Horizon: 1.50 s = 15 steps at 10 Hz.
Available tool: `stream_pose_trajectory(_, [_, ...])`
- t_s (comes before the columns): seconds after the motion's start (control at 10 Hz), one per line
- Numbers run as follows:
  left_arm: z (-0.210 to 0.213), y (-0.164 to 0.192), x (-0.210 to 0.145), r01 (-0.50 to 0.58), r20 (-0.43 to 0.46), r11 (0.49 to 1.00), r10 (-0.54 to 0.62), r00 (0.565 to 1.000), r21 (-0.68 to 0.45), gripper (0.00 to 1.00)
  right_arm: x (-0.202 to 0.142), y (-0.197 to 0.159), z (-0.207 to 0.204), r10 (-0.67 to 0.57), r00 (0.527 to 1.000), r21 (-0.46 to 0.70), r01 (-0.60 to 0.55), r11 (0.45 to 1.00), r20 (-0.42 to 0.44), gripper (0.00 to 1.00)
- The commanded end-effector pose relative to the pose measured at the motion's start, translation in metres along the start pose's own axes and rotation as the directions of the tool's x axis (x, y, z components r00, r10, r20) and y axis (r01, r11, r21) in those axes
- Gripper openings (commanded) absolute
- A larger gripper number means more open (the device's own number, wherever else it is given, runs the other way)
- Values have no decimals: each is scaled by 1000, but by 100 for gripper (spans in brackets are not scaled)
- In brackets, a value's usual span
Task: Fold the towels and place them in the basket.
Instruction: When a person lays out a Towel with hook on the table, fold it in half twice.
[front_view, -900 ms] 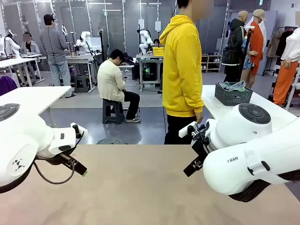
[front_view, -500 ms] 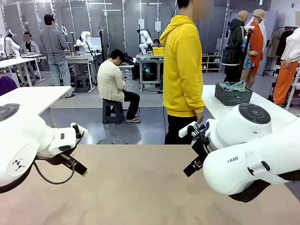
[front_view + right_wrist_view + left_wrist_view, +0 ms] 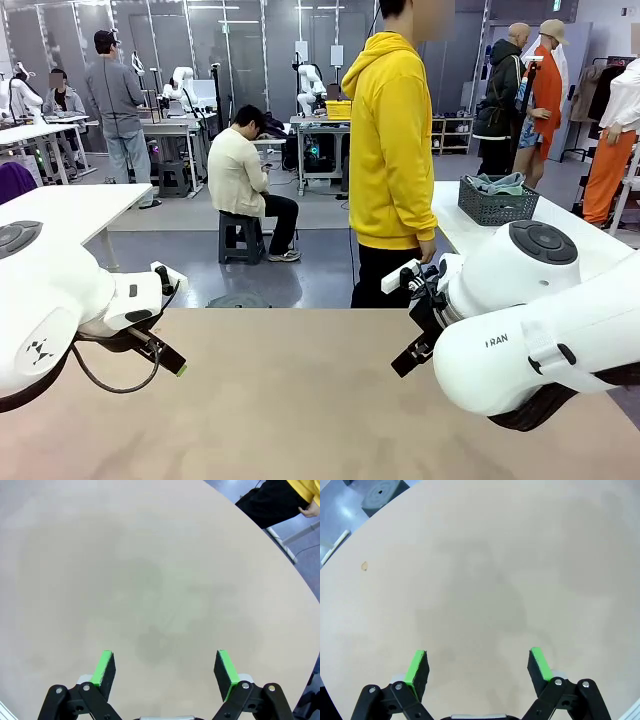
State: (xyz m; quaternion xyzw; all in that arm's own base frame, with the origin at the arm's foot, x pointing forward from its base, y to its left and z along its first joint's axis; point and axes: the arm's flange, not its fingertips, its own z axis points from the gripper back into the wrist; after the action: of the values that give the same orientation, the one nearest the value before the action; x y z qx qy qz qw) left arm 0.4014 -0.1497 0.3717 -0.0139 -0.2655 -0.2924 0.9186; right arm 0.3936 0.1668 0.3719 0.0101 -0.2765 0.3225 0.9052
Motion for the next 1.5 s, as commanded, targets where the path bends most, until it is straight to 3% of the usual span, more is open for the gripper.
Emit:
stream_pose_trajectory(0.0, [0,0,0,0,0,1000,0,1000,0,100,0,0,0,0,1000,0,0,1000,0,100])
stream_pose_trajectory(0.3, [64,18,38,-34,-5,998,34,999,-45,100,35,-19,54,-63,998,80,63,995,3,100])
stream_pose_trajectory(0.5, [127,55,42,-153,-79,934,134,988,-322,100,42,-54,104,-155,987,268,160,950,-39,100])
stream_pose_trajectory(0.6, [153,80,33,-196,-116,869,160,980,-455,100,32,-82,127,-198,977,430,215,877,-84,100])
stream_pose_trajectory(0.8, [186,138,-13,-250,-101,679,252,962,-690,100,-14,-147,157,-275,958,686,251,683,-77,100])
stream_pose_trajectory(1.0, [202,189,-79,-269,-60,534,377,924,-801,100,-74,-201,173,-356,934,795,250,553,-46,100])
stream_pose_trajectory(1.2, [213,230,-137,-328,-15,479,546,838,-814,100,-137,-249,185,-503,864,857,267,441,-10,100])
stream_pose_trajectory(1.4, [222,259,-197,-337,48,452,653,756,-826,100,-199,-281,193,-664,747,883,295,364,24,100])
